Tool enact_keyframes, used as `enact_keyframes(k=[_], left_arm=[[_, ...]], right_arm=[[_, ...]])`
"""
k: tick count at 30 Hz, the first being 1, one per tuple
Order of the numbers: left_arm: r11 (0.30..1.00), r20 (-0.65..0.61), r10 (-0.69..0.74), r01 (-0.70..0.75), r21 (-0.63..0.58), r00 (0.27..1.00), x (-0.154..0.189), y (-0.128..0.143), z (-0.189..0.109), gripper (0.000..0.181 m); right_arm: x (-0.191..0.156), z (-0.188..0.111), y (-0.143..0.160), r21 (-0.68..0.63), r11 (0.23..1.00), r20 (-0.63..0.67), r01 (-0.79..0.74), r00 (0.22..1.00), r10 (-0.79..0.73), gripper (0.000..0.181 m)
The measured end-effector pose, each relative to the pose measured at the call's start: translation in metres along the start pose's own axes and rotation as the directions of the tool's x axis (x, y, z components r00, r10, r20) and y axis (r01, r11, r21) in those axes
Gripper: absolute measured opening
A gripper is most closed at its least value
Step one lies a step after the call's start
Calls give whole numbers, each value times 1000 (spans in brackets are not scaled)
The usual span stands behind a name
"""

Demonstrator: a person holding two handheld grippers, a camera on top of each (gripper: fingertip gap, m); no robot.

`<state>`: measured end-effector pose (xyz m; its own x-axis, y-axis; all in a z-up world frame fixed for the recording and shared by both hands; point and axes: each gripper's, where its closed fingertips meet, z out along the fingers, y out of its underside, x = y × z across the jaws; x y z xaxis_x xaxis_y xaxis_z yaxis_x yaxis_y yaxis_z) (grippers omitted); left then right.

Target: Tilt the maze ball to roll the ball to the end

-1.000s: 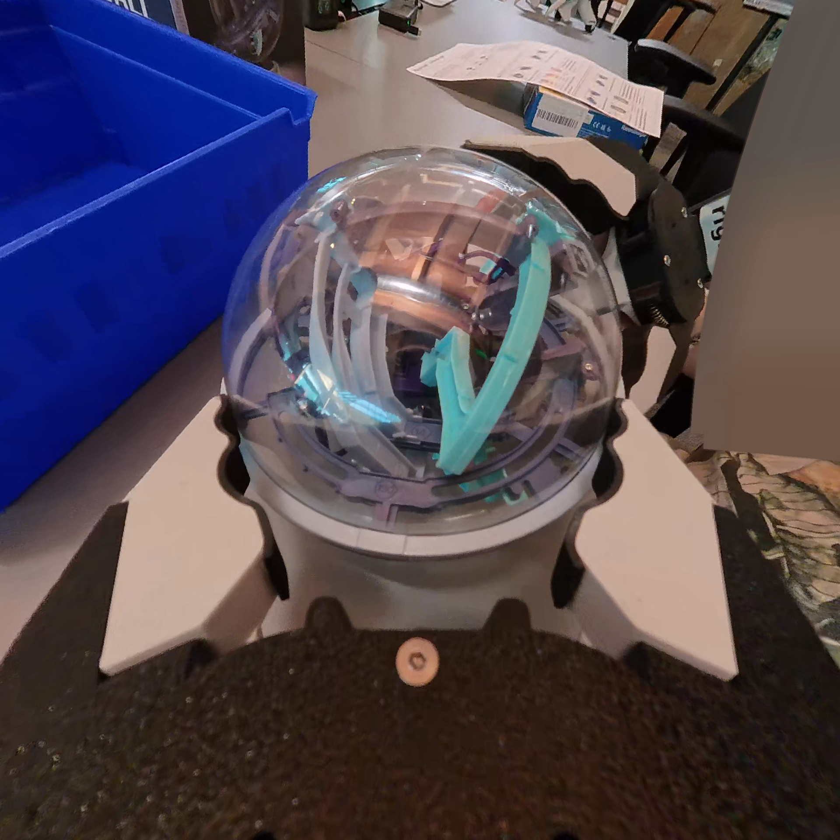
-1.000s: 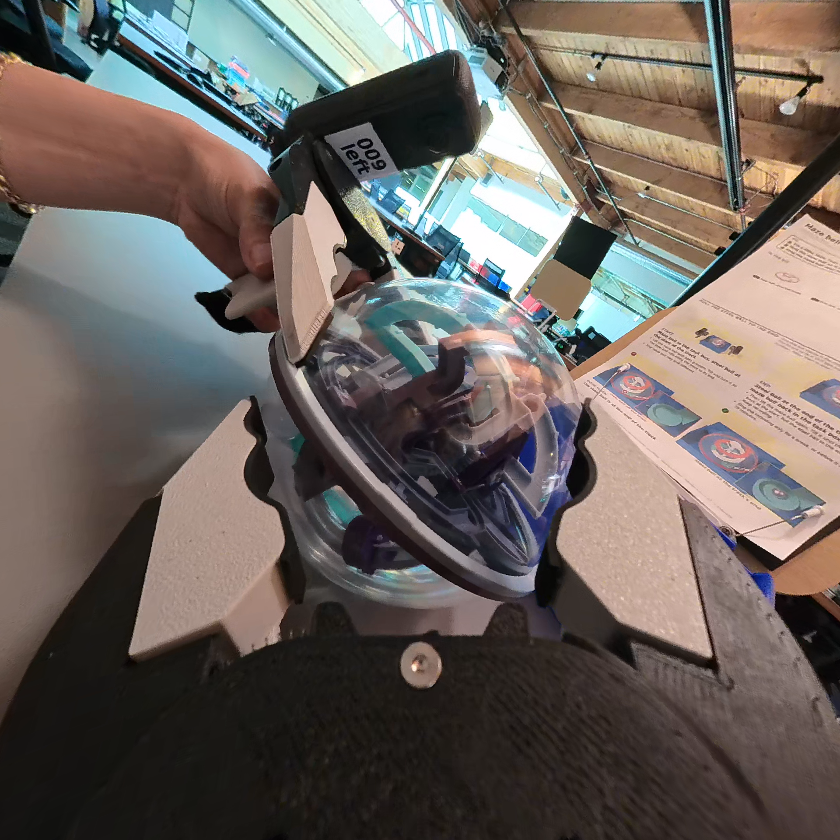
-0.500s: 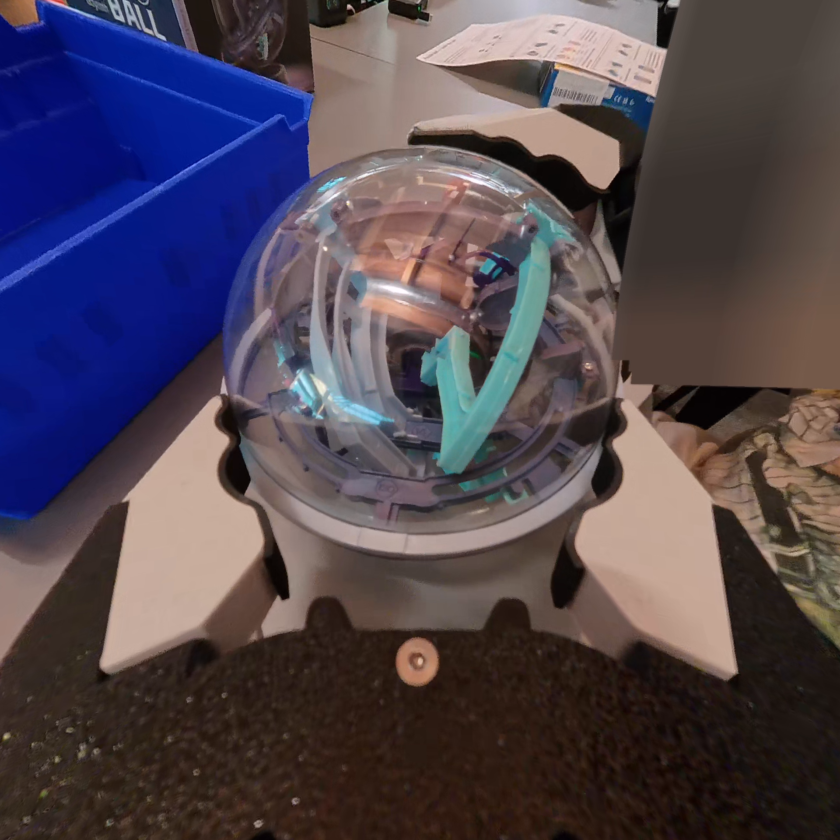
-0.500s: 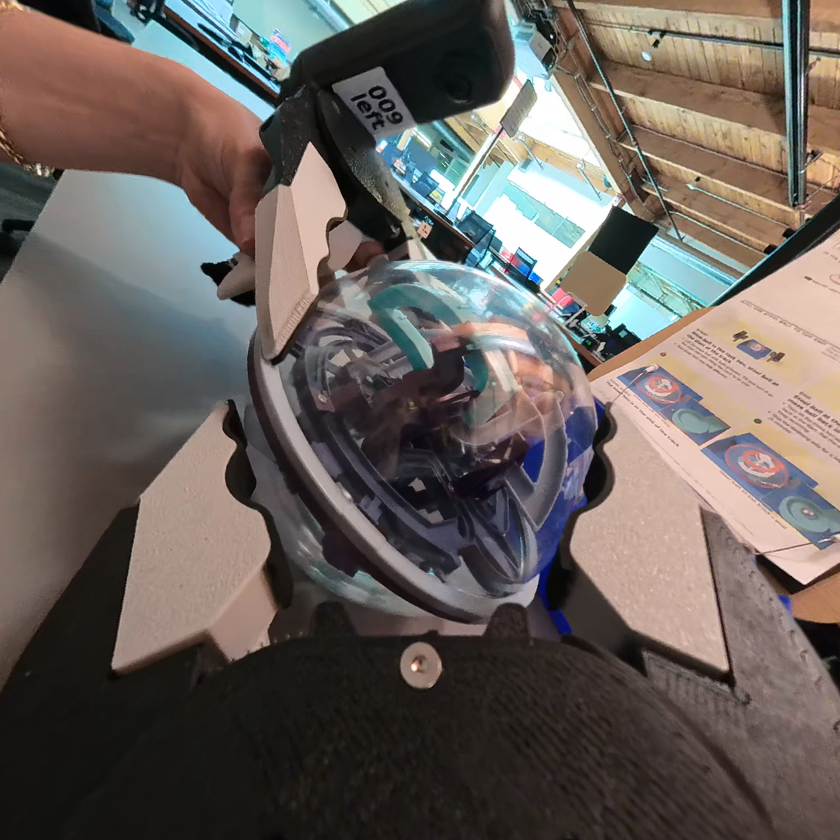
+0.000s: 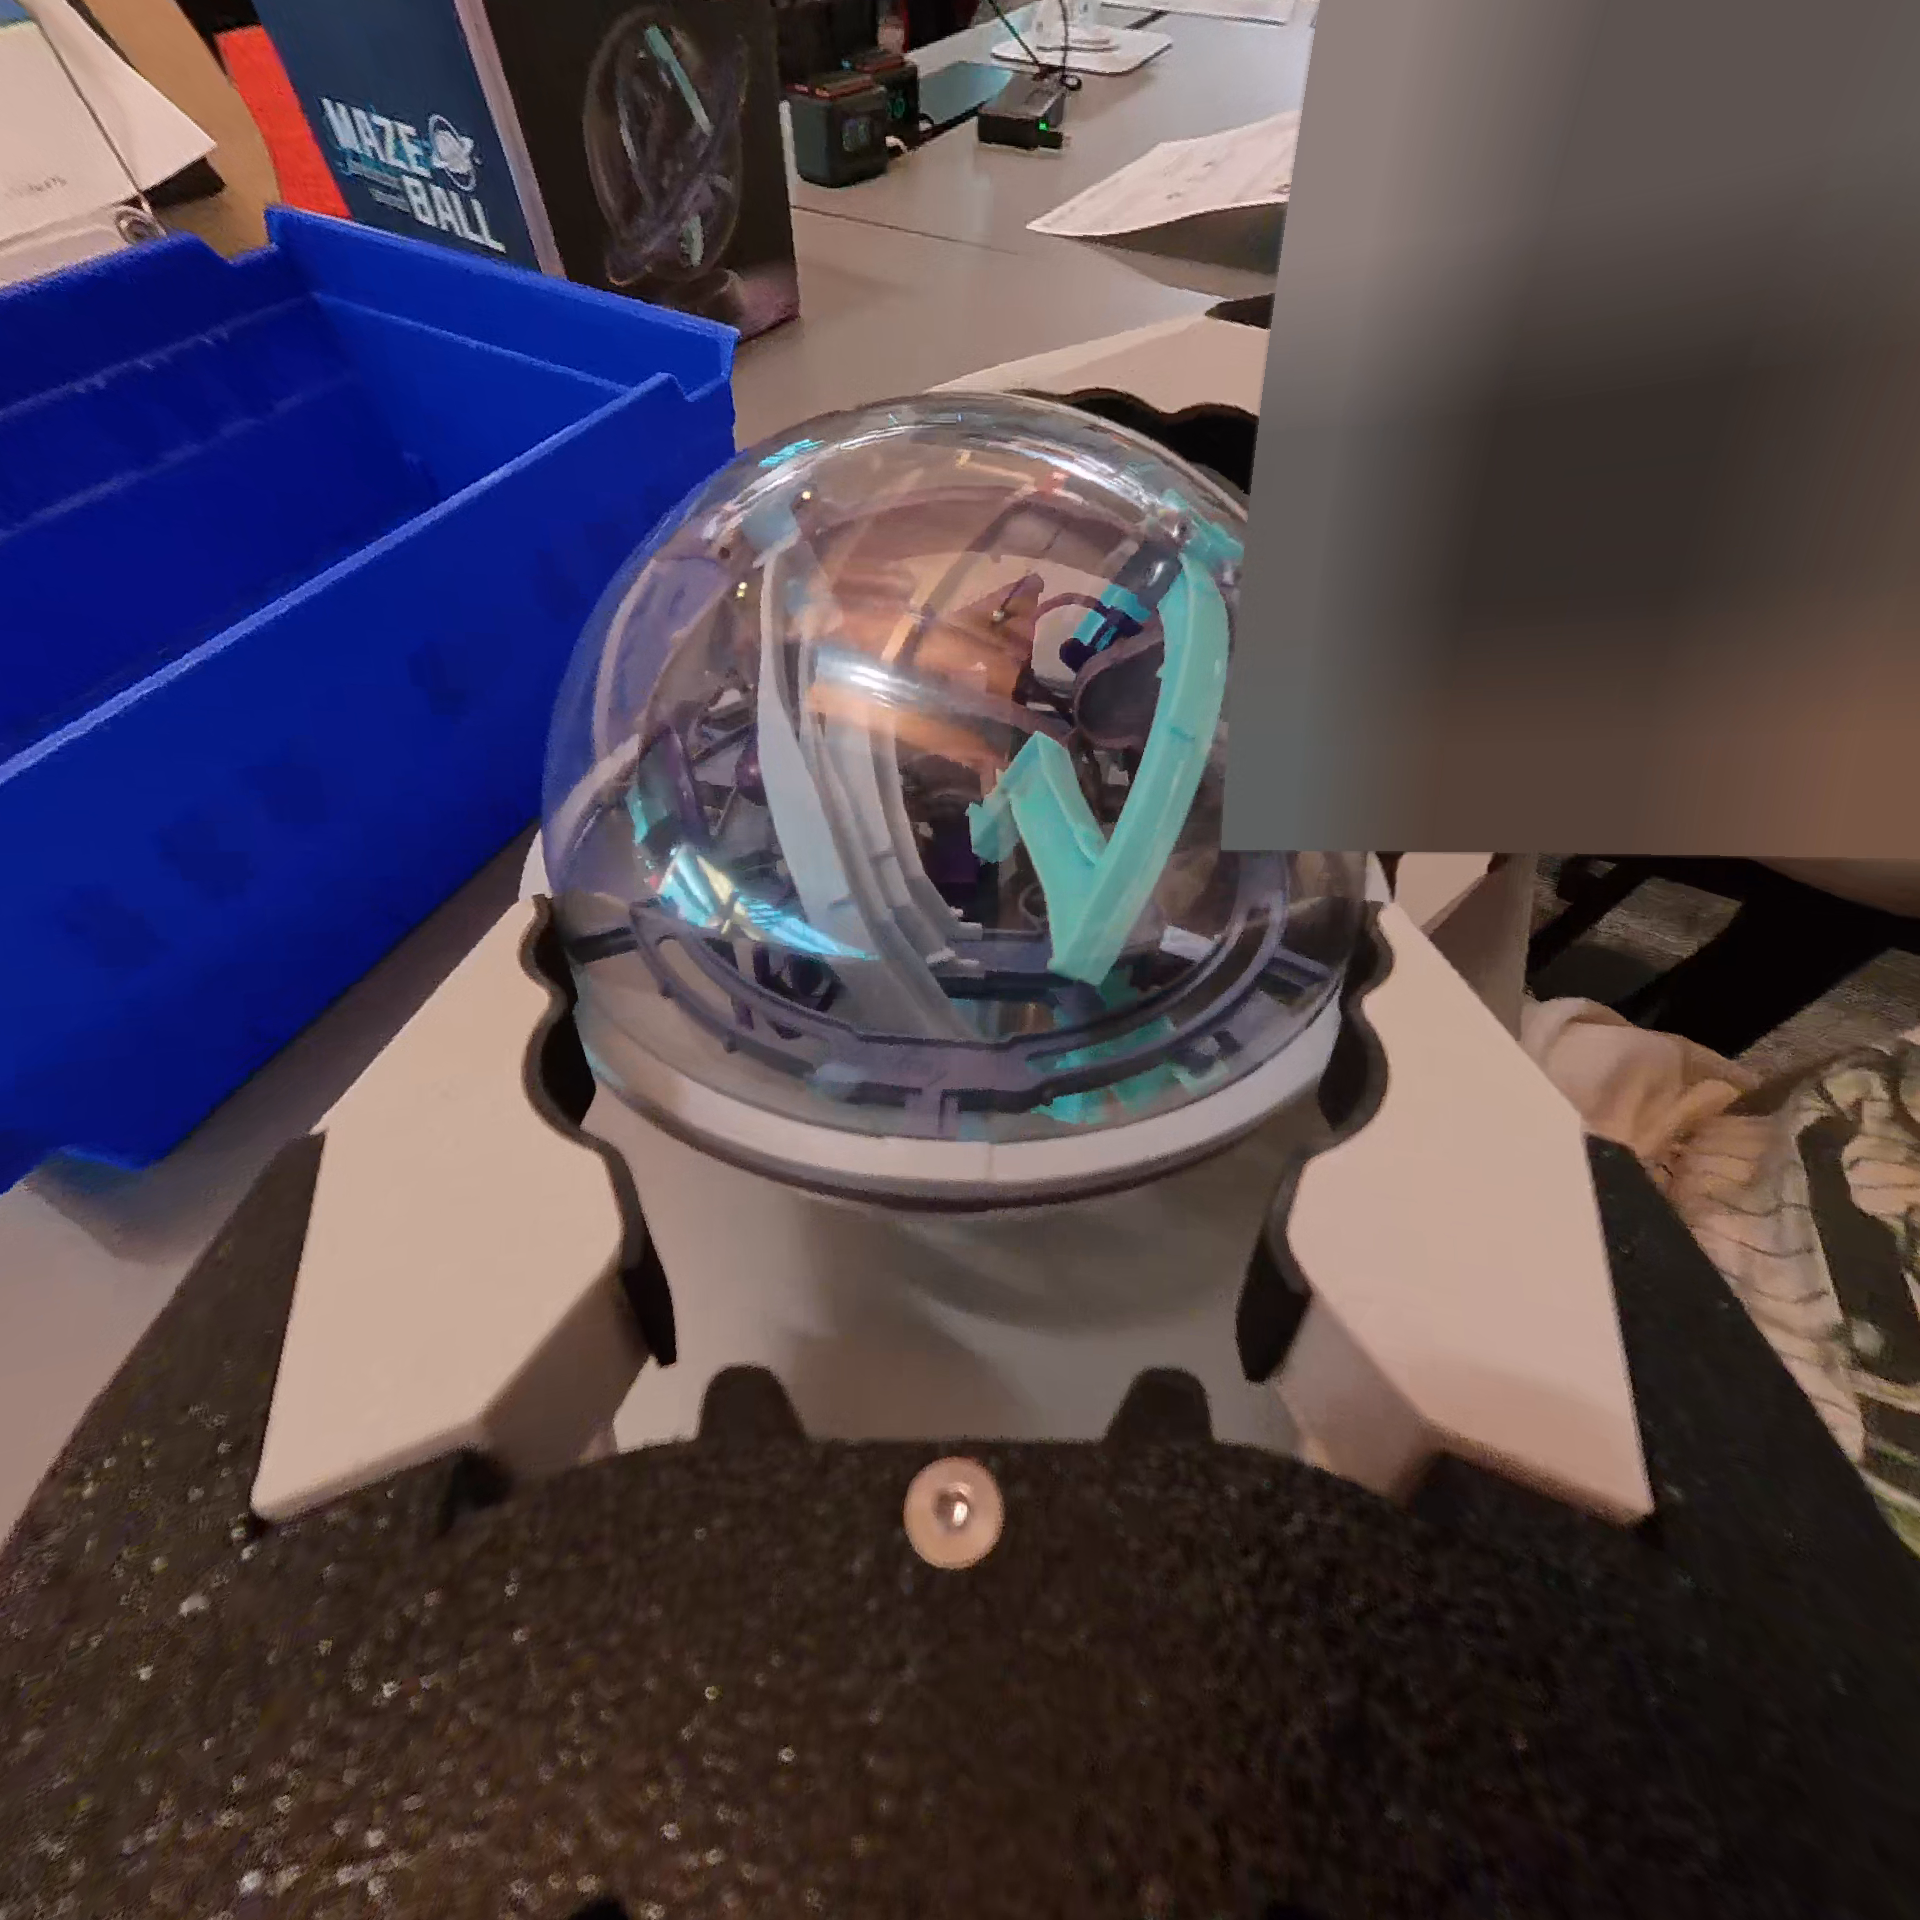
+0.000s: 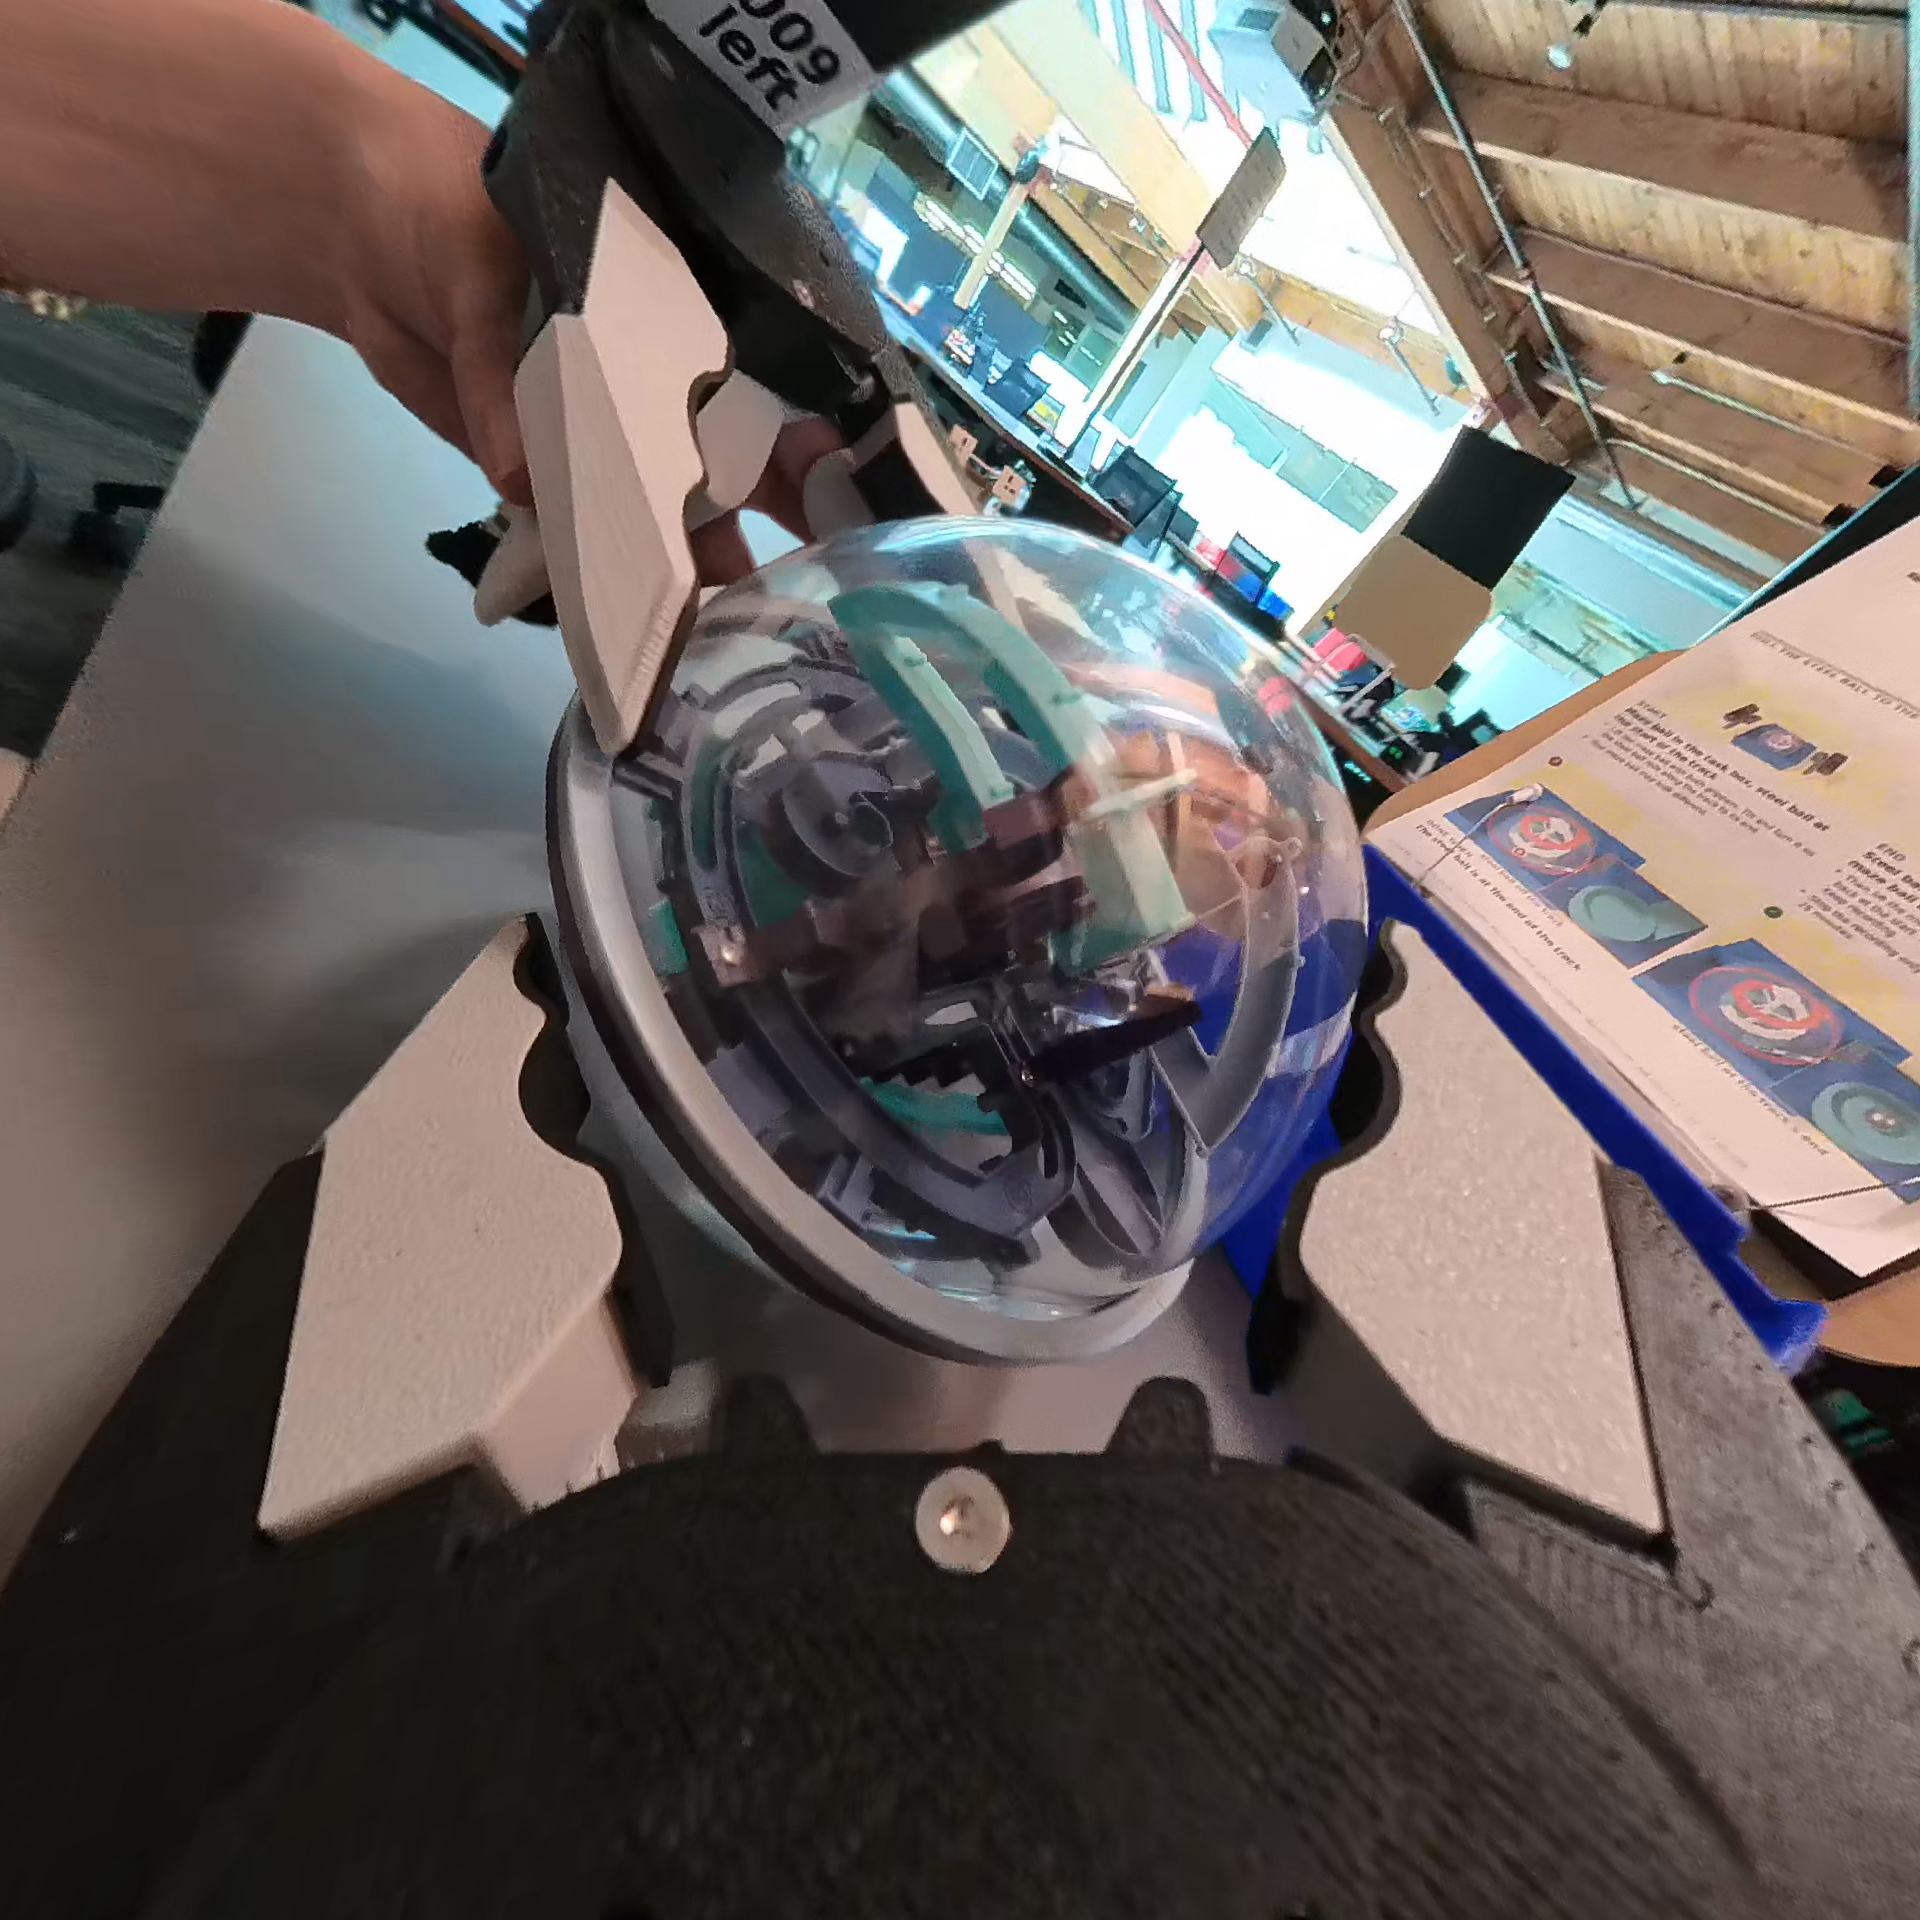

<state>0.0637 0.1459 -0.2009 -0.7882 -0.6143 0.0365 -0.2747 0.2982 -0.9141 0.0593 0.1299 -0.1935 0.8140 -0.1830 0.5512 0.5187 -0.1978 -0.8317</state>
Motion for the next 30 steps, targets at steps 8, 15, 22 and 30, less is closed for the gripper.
enact_keyframes(k=[8, 15, 22, 30], left_arm=[[989, 75, -129, 134, -57, 989, 8, 8, 11, 140], [996, 72, -77, 80, -40, 994, 6, 2, 10, 135], [998, -3, 66, -66, -6, 998, 5, 4, 9, 130], [996, -17, 68, -67, 52, 998, -1, -3, 8, 122]], right_arm=[[5, 1, -10, 10, 1000, 14, -5, 1000, 5, 151], [15, -3, 4, -35, 998, 51, -54, 997, 55, 152], [24, -10, 13, -14, 989, 126, -145, 981, 146, 152], [26, -10, 15, -17, 987, 171, -160, 972, 161, 152]])
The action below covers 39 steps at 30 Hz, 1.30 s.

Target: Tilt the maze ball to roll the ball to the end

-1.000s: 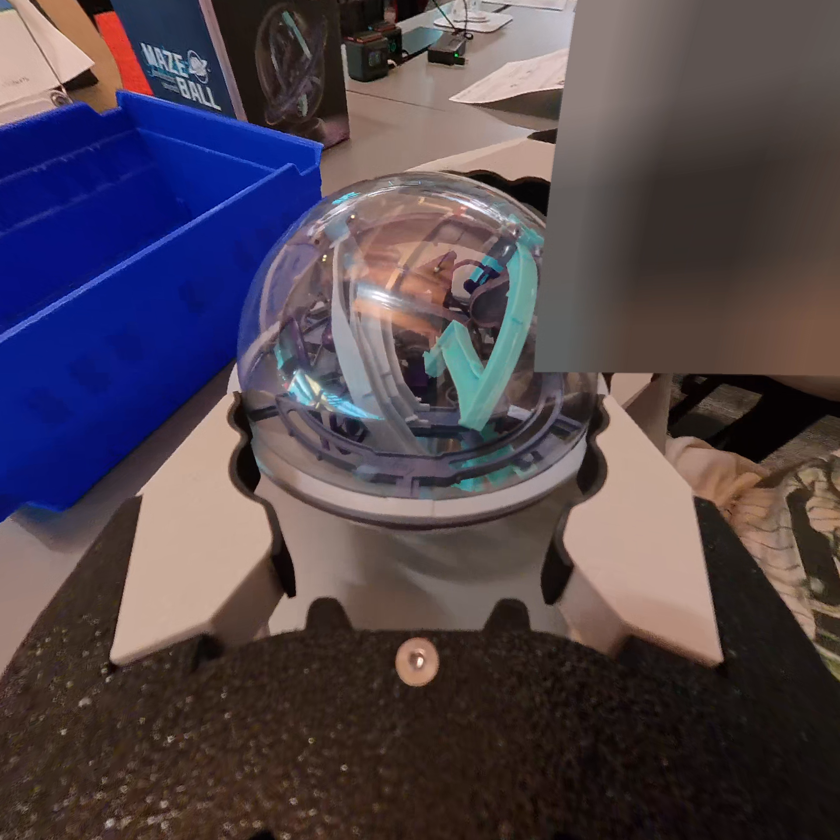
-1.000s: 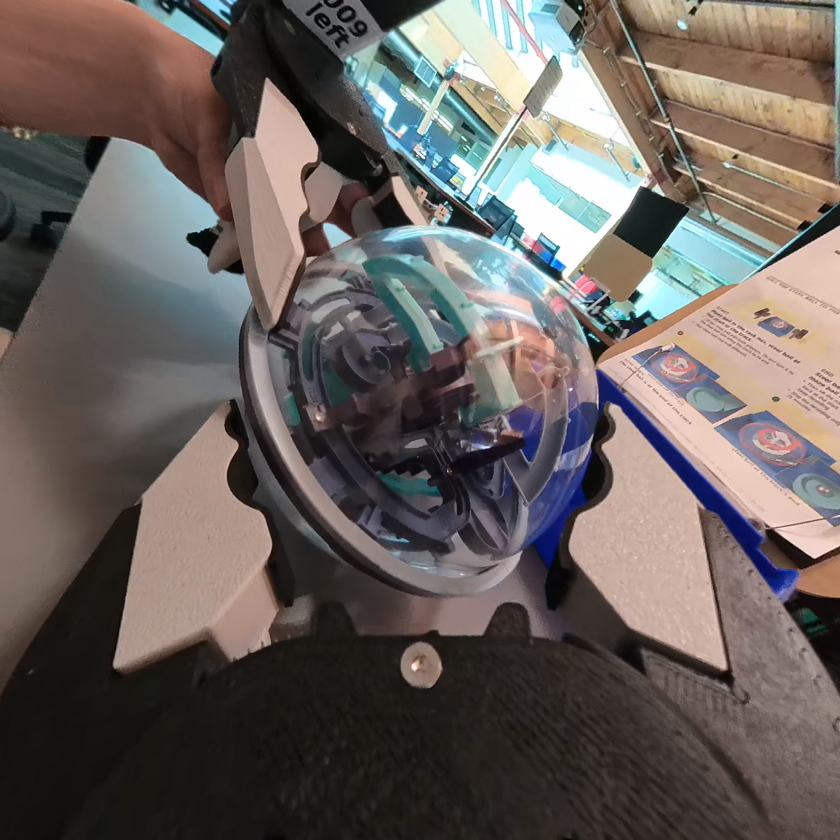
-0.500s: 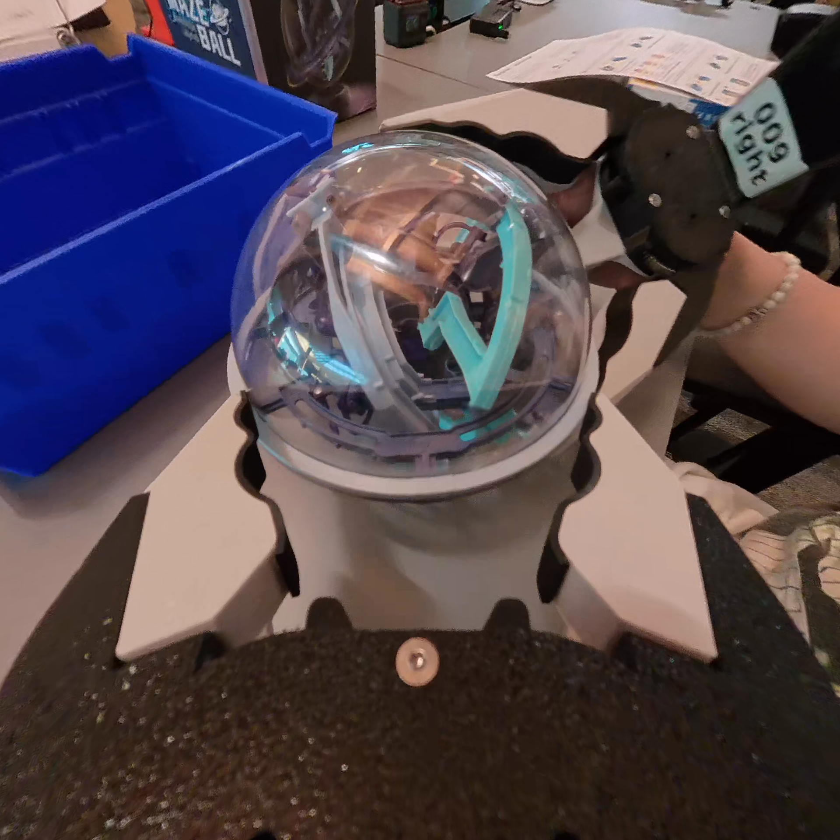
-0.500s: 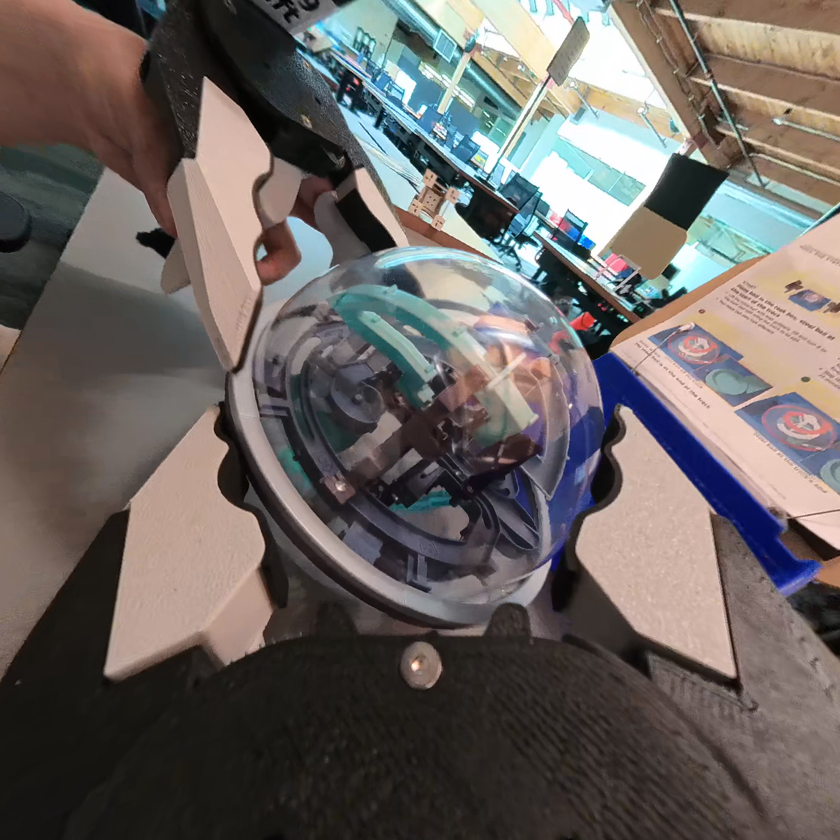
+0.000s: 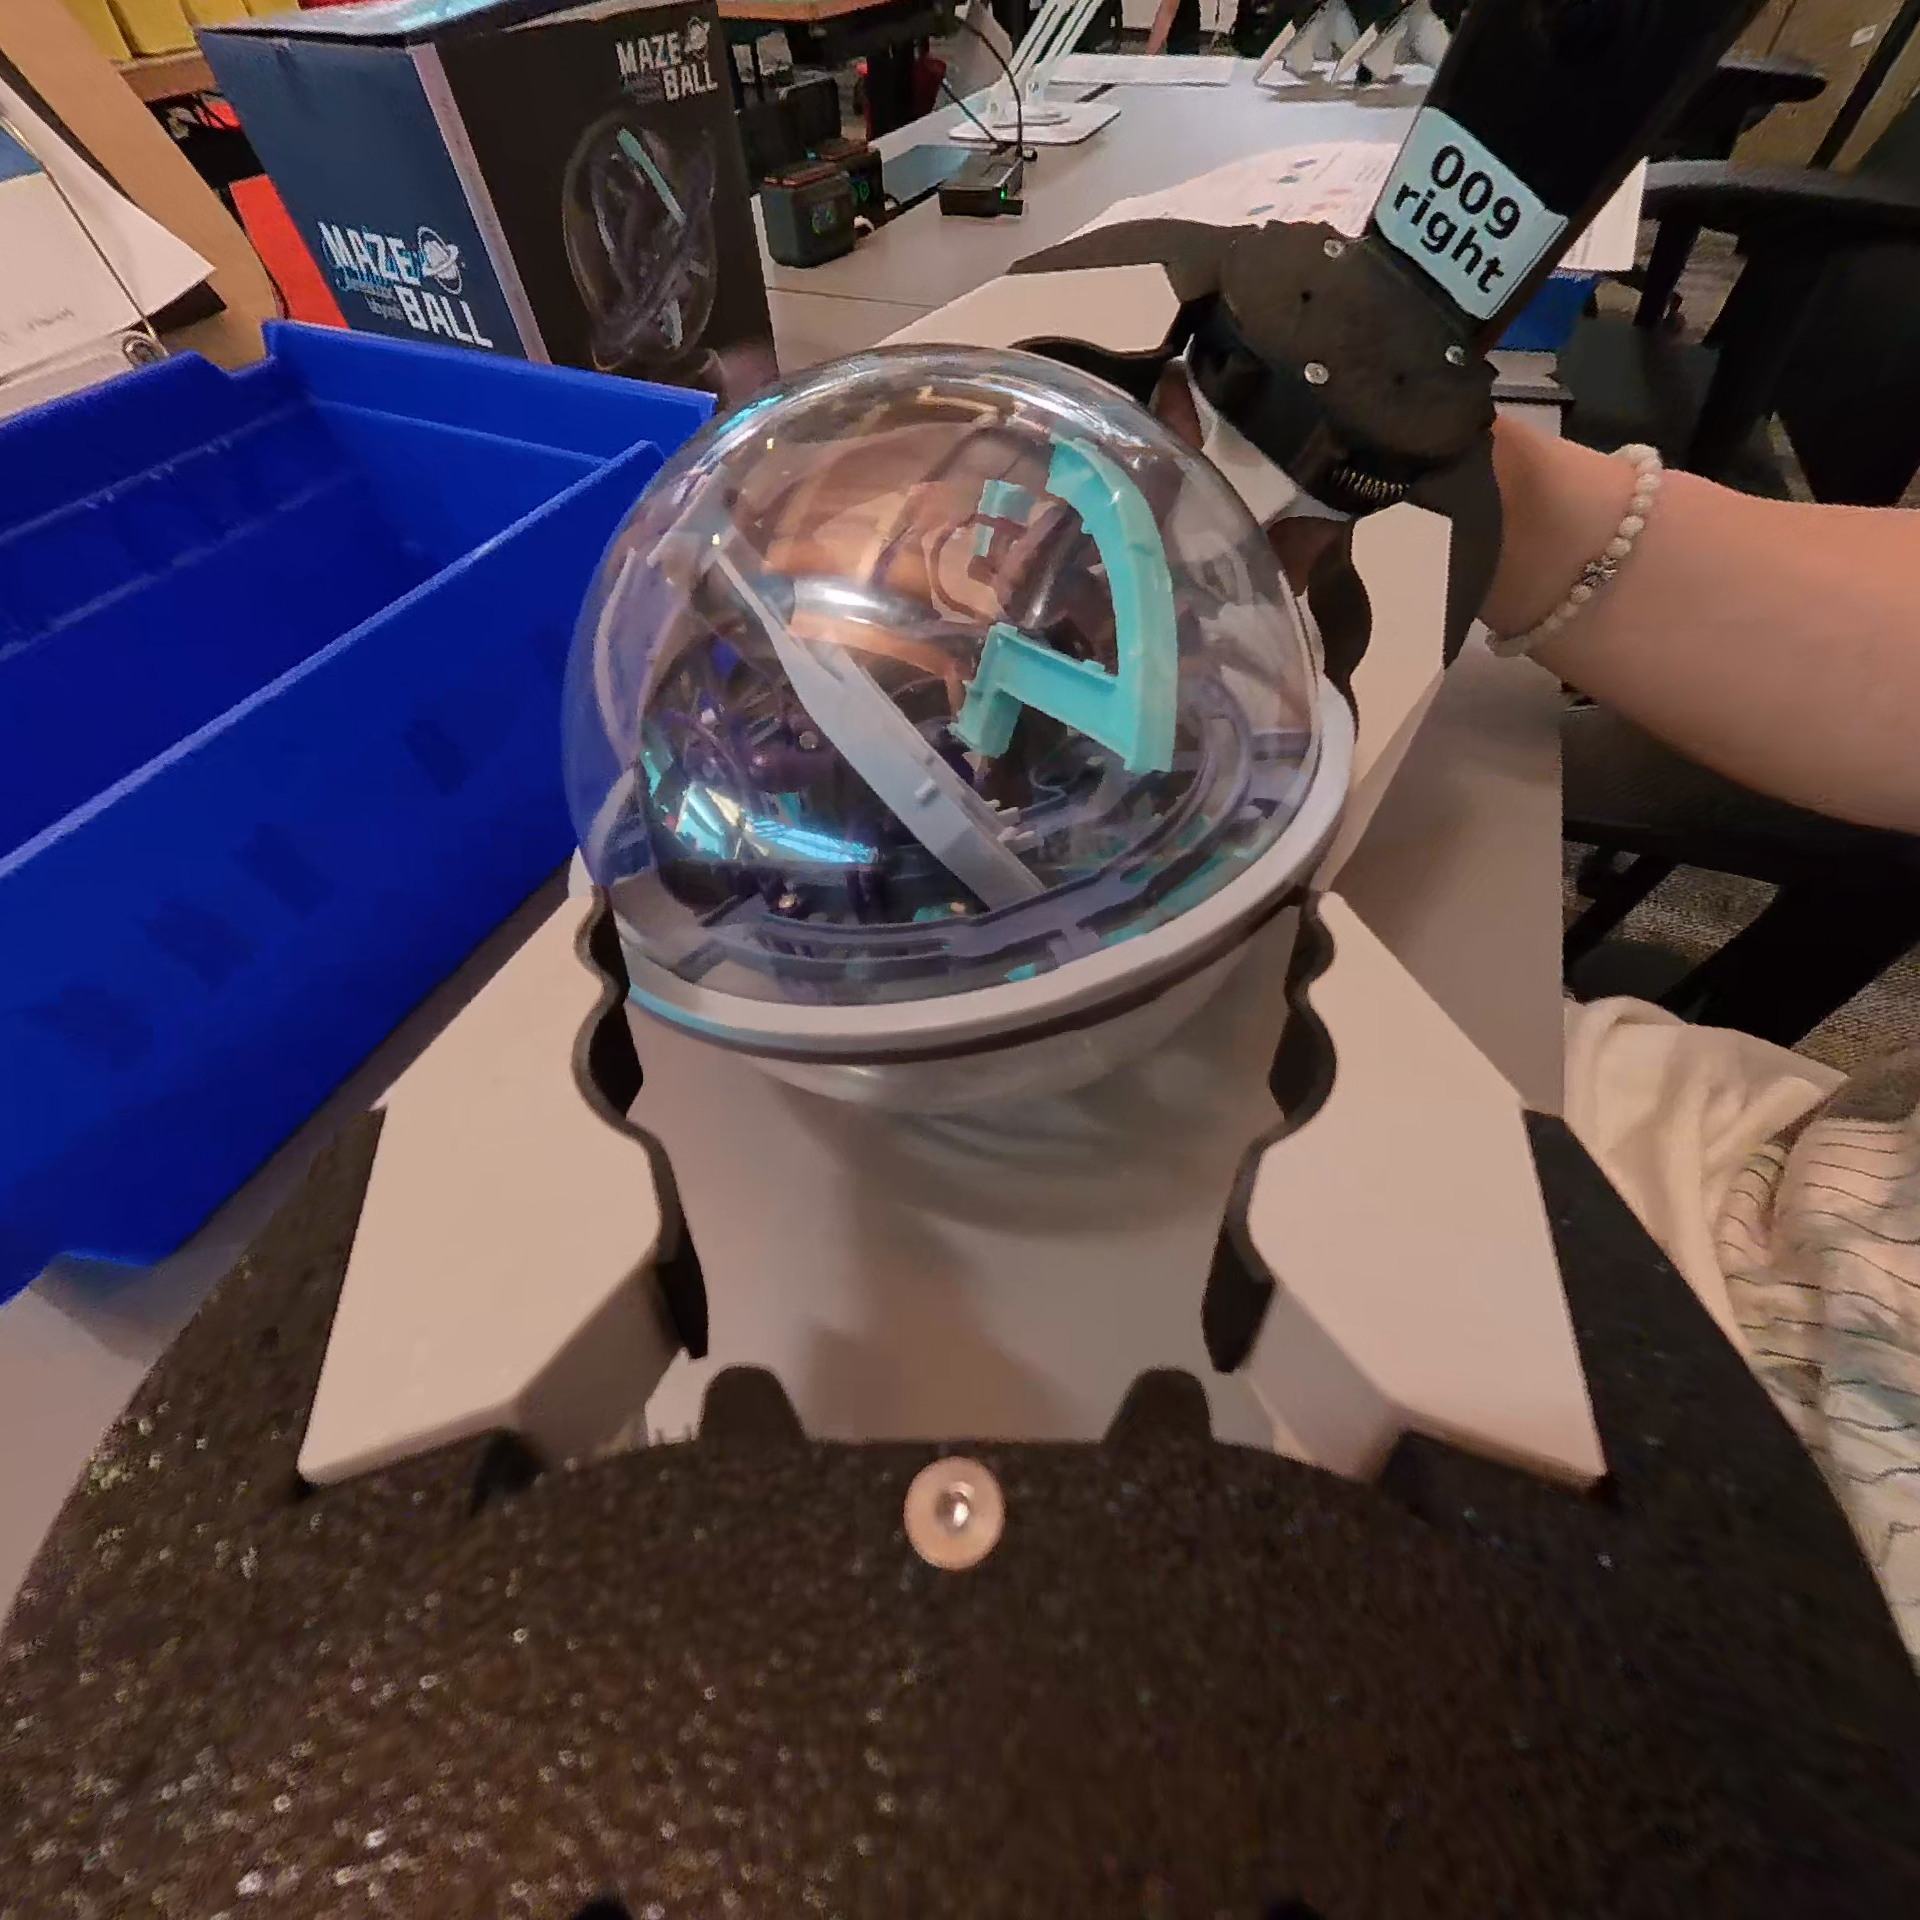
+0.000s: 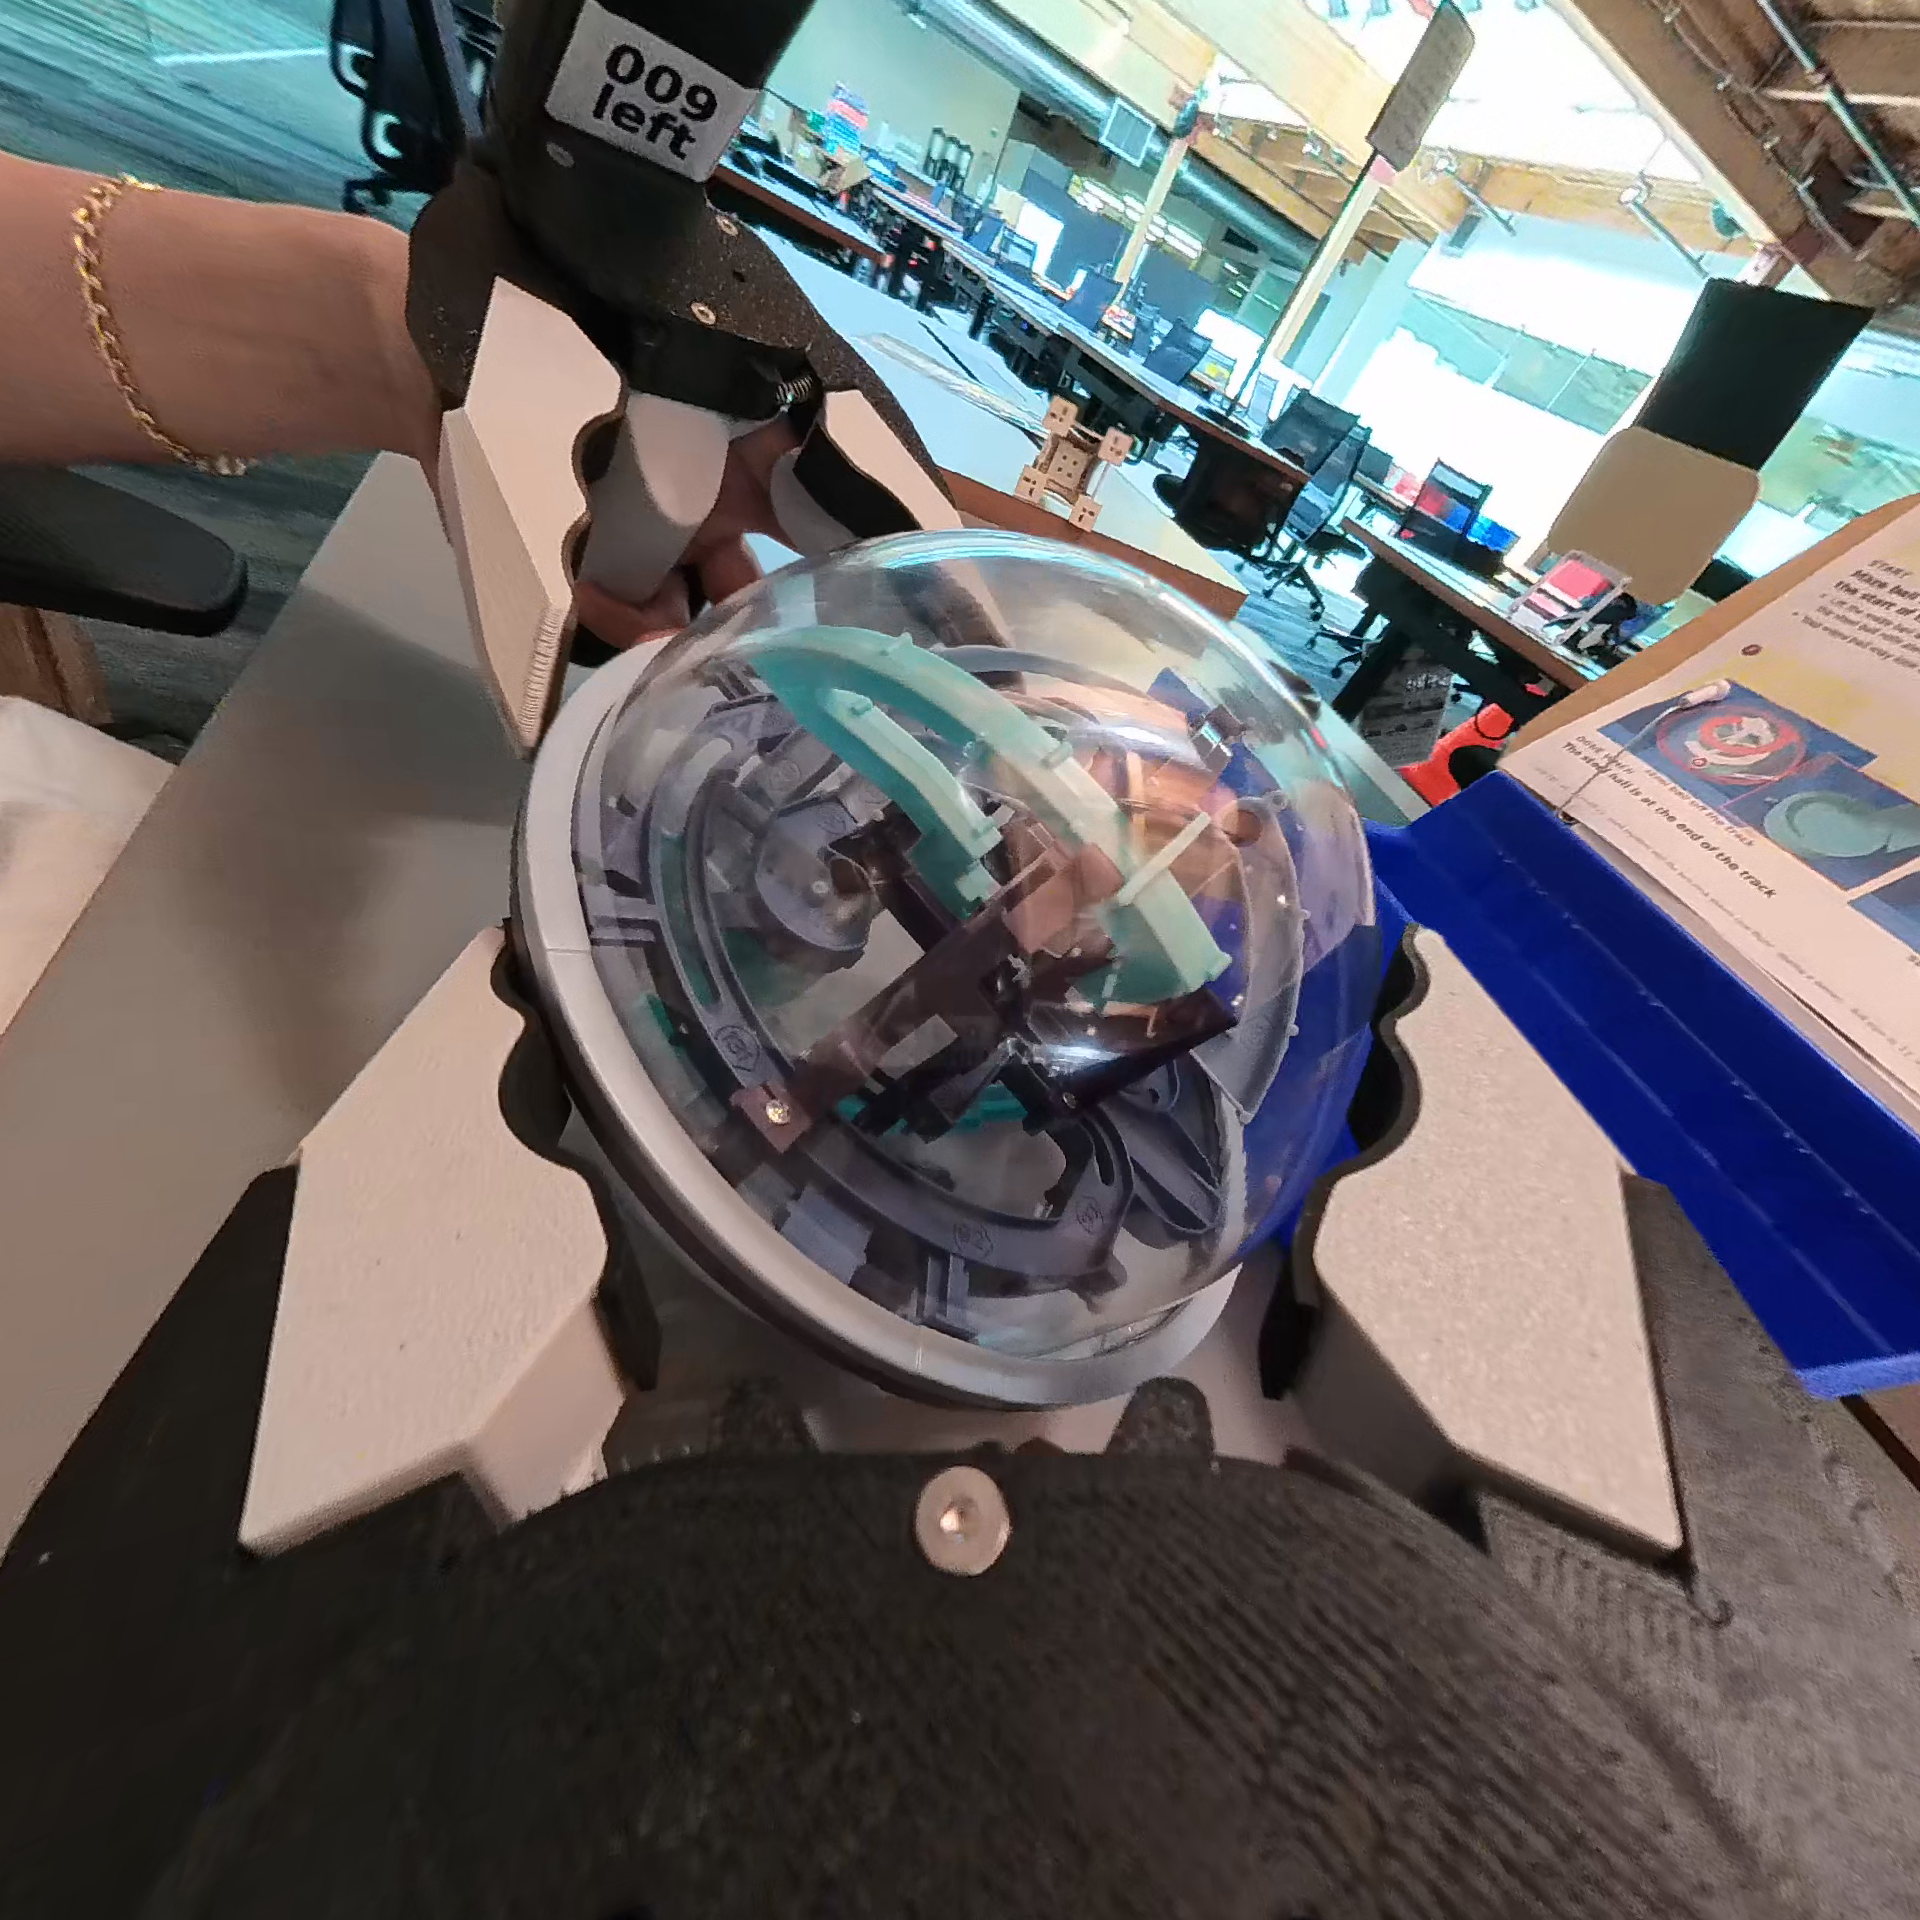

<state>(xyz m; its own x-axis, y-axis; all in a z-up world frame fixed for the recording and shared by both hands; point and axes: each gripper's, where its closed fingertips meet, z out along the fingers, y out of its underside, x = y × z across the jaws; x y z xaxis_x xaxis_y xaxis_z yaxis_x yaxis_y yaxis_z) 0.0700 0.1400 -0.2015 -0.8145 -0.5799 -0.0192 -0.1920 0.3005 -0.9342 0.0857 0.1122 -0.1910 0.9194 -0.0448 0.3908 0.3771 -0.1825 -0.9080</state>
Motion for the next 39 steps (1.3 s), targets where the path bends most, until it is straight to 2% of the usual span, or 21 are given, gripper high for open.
enact_keyframes(k=[8, 20, 39], left_arm=[[991, -6, 111, -111, -77, 994, -4, 8, 3, 124], [995, -8, 82, -82, -54, 997, -2, 3, 7, 119], [993, 22, 82, -80, -82, 996, -8, 8, 7, 116]], right_arm=[[7, 0, 3, 14, 998, 62, -67, 996, 66, 151], [11, -8, 5, 57, 984, 119, -169, 980, 161, 152], [13, -3, 5, -4, 983, 129, -182, 975, 181, 151]])
